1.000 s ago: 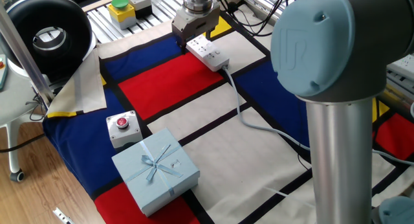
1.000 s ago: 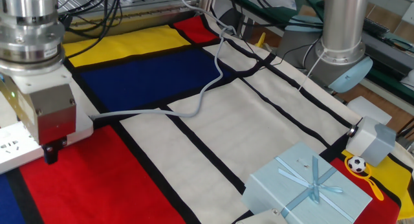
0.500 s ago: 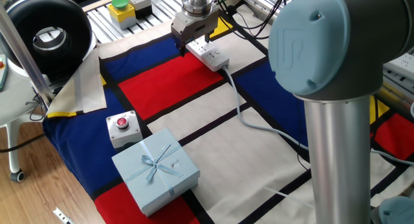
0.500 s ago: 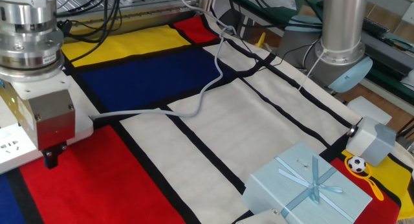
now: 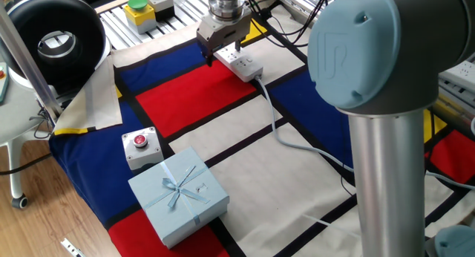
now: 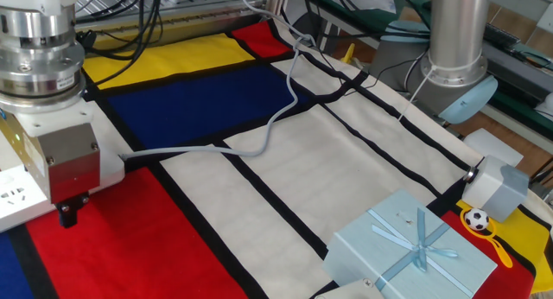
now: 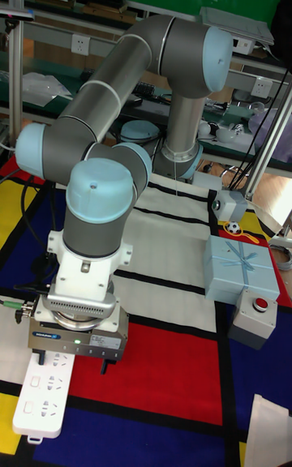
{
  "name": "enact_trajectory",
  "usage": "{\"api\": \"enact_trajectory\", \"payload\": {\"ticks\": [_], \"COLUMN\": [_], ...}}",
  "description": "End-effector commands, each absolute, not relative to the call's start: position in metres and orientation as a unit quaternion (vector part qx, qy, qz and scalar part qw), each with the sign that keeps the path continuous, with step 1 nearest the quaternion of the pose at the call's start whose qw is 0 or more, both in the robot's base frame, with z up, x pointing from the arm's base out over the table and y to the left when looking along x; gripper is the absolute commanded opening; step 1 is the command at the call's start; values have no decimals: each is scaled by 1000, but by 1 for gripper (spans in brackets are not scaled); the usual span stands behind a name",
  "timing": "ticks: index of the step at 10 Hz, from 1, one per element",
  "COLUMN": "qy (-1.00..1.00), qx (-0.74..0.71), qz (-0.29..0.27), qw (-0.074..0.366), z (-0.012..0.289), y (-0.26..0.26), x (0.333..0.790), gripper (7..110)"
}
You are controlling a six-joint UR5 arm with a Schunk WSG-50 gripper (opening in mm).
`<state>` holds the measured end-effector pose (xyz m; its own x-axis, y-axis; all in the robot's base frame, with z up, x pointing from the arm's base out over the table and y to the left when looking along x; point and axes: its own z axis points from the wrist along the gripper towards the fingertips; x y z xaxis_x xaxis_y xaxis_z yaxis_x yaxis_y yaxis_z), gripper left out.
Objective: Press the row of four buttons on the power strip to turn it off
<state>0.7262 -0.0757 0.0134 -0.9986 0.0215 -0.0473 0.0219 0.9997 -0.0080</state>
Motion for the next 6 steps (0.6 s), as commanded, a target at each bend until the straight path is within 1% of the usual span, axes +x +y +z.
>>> {"api": "enact_trajectory", "payload": {"ticks": [1, 6], "qy": [1000, 1000], "qx": [17, 16], "qz": [1, -1], "qw": [24, 21], "z": [10, 15], "y": [-74, -77], "x": [724, 720], "gripper": [22, 22]}}
